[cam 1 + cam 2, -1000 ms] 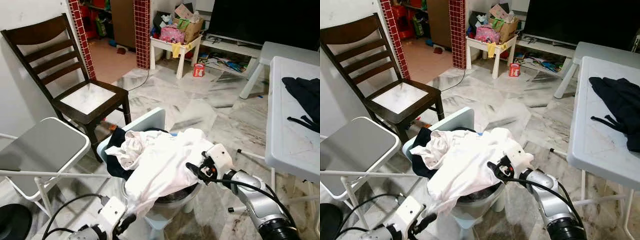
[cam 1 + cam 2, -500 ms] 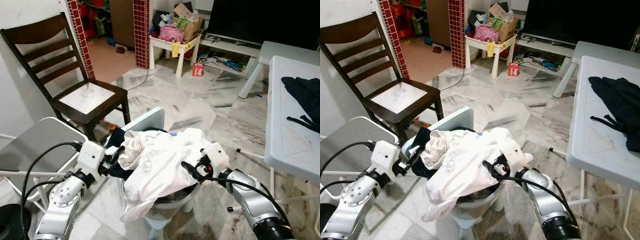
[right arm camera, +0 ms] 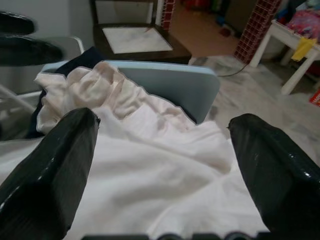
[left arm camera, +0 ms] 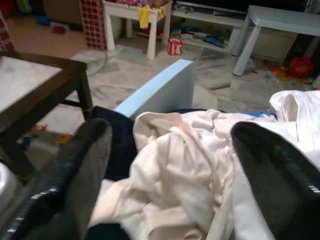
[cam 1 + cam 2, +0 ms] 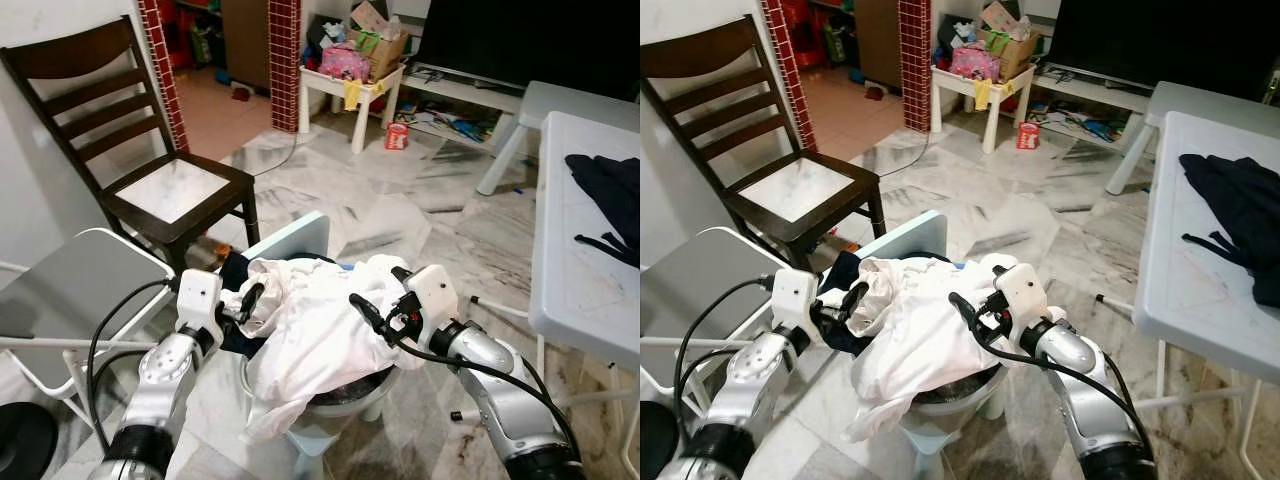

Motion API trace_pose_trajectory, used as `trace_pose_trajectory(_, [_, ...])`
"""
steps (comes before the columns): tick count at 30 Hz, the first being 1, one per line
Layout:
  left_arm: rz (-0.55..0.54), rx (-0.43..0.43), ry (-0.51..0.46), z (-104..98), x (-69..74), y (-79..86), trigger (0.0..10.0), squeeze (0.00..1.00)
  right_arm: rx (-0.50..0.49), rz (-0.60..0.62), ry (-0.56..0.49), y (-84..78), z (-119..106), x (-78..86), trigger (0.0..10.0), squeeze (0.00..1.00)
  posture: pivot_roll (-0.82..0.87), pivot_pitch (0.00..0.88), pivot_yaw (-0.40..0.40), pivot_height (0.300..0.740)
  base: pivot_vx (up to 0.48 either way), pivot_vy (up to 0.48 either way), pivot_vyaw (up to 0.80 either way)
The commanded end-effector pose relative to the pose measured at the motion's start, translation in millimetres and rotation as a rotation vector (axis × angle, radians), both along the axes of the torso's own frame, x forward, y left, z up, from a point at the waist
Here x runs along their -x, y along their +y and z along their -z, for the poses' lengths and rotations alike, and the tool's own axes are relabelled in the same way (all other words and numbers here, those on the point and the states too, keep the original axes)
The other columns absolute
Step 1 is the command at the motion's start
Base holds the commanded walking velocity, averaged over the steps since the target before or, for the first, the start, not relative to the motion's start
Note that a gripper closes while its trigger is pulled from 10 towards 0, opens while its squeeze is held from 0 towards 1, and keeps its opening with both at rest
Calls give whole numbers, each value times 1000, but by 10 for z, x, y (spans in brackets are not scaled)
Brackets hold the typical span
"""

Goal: Hang hanger

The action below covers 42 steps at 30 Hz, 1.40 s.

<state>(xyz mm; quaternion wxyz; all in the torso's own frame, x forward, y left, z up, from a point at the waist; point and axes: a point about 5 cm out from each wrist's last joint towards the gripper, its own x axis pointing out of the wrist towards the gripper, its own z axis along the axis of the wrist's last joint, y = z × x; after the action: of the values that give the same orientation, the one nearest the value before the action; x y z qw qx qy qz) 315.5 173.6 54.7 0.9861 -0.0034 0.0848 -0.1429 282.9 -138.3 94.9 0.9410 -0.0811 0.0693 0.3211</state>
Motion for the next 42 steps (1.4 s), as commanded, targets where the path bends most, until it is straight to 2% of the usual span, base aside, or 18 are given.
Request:
trace_pose_trajectory(1, [-1,19,17,28,-7,-2,10000,1000,1,-8,-12,-20,-58,19,10000,1000,-120,75,-39,740,0,0,0])
trace_pose_trajectory(6, [41,53,50,22,-106,-133,10000,1000,-9,13,-17,-46,-132,78,10000,1000,-156,91,-20,740,0,0,0])
trace_pose_trajectory(8, [54,56,57,30,-109,-163,10000,1000,-9,13,-15,-41,-139,90,10000,965,-157,92,-19,740,0,0,0])
trace_pose_trajectory(9, [86,62,77,53,-109,-238,10000,1000,-6,13,-13,-29,-145,114,10000,655,-160,96,-16,740,0,0,0])
trace_pose_trajectory(10, [86,62,77,53,-109,-238,10000,1000,-6,13,-13,-29,-145,114,10000,655,-160,96,-16,740,0,0,0])
trace_pose_trajectory(11, [116,66,98,84,-97,-310,10000,337,-4,12,-10,-16,-145,141,10000,588,-162,102,-11,740,0,0,0])
trace_pose_trajectory(12, [132,68,107,99,-88,-343,10000,0,-4,12,-9,-11,-144,149,10000,439,-163,103,-10,740,0,0,0])
trace_pose_trajectory(13, [161,71,123,127,-71,-395,10000,0,-2,12,-4,-2,-143,159,10000,267,-164,107,-9,740,0,0,0])
trace_pose_trajectory(15, [187,75,142,159,-50,-441,10000,0,2,10,1,9,-143,170,10000,235,-165,110,-7,740,0,0,0])
trace_pose_trajectory(16, [195,74,150,173,-42,-456,10000,0,2,11,1,12,-145,170,10000,106,-166,112,-6,740,0,0,0])
trace_pose_trajectory(17, [200,73,160,189,-33,-468,9490,0,3,11,2,13,-147,169,10000,67,-167,113,-5,740,0,0,0])
trace_pose_trajectory(19, [208,66,183,225,-17,-483,7020,0,6,15,3,15,-158,167,10000,27,-168,115,-4,740,0,0,0])
trace_pose_trajectory(20, [209,64,191,237,-11,-480,6275,0,6,17,3,17,-164,170,10000,24,-173,118,-2,740,0,0,0])
trace_pose_trajectory(21, [206,58,204,255,-5,-471,3176,0,8,19,2,17,-168,172,10000,27,-174,118,-1,740,0,0,0])
trace_pose_trajectory(22, [201,52,216,271,1,-460,3176,0,9,22,2,18,-173,177,10000,27,-174,120,0,740,0,0,0])
trace_pose_trajectory(23, [196,48,221,278,1,-447,0,0,10,24,3,18,-173,181,10000,24,-175,121,0,740,0,0,0])
trace_pose_trajectory(30, [181,50,242,295,-1,-384,0,0,22,41,14,21,-148,204,10000,27,-176,121,8,740,0,0,0])
trace_pose_trajectory(42, [210,50,211,279,6,-426,0,0,36,61,16,15,-124,165,10000,20,-162,117,1,740,0,0,0])
